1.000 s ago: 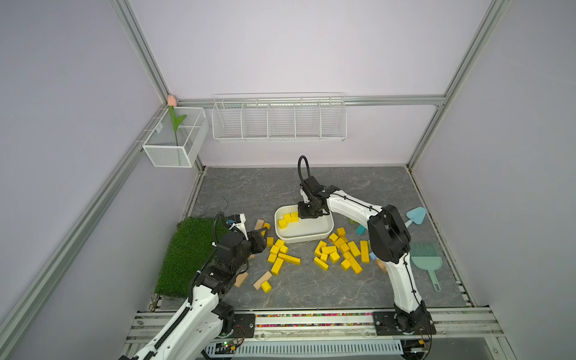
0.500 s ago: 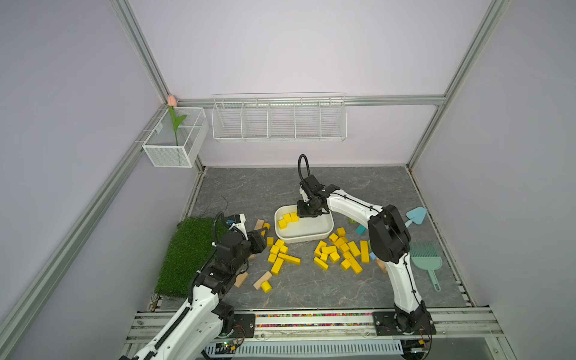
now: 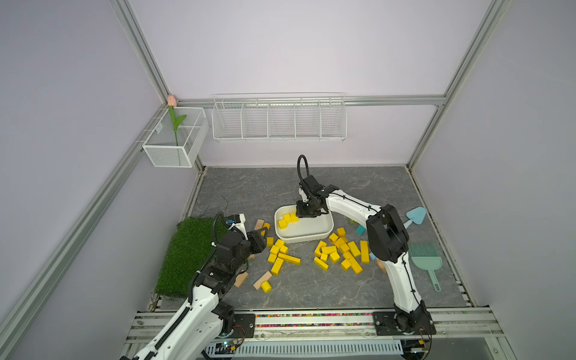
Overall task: Pick out the yellow building blocks
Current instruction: Place the building block in the storage box.
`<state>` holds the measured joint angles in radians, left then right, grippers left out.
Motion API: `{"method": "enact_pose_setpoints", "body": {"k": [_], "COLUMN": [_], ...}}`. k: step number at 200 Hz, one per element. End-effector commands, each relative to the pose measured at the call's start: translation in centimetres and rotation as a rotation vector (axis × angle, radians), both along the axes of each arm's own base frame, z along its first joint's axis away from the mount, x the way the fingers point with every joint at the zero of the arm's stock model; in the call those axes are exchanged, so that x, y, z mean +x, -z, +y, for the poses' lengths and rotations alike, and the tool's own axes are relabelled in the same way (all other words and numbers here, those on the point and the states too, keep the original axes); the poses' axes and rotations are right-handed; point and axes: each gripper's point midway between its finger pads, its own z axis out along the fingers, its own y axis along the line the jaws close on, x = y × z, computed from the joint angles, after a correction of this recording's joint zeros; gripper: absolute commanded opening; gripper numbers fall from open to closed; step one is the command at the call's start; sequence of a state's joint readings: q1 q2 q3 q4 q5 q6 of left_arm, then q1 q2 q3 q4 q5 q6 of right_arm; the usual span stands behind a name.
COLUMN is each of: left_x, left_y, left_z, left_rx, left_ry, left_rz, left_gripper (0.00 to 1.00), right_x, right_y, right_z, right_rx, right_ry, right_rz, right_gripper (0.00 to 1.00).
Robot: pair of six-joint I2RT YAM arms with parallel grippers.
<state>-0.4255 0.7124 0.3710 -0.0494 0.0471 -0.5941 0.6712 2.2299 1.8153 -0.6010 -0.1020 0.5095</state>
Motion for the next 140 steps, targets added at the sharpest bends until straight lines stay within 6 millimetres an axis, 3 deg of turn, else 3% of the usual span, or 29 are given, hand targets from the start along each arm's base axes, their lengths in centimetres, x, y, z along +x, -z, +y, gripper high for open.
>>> {"method": "enact_pose_setpoints", "body": {"k": [1,31,106,112,117,140], "left_x": [0.05,0.05,0.05,0.05,0.05,0.07], "left_y": [-0.15,-0.11,-0.1,-0.07,-0.1,-0.07], "left_z": [0.05,0.09,0.08,0.1,0.09,0.09], "left_rx": [-0.019,-0.018,-0.019,-0.019,-0.02,-0.019], "left_ry": [-0.005,-0.006,-0.004,-0.005,-0.005,-0.004], "left_rz": [-0.012,-0.012,-0.011,-0.01,-0.011,-0.011], "left_gripper": [0.57,0.57,0.57,0.57,0.57,0.57], "right_x": [-0.06,-0.09,-0.13,-0.14,-0.11,-0.43], "right_y": [0.11,0.22,0.69,0.72,0.8,0.98], "right_z": [0.22,-0.37,-0.38,-0.42,-0.42,0.13], "right_rx": [0.006,-0.02,-0.024,-0.028,-0.027,-0.006], "right_ry": [0.007,0.021,0.012,0.011,0.009,-0.014], "right_rz": [0.007,0.0,0.015,0.016,0.016,0.028], "right_gripper": [0.4,0.49,0.5,0.53,0.63,0.65]}}
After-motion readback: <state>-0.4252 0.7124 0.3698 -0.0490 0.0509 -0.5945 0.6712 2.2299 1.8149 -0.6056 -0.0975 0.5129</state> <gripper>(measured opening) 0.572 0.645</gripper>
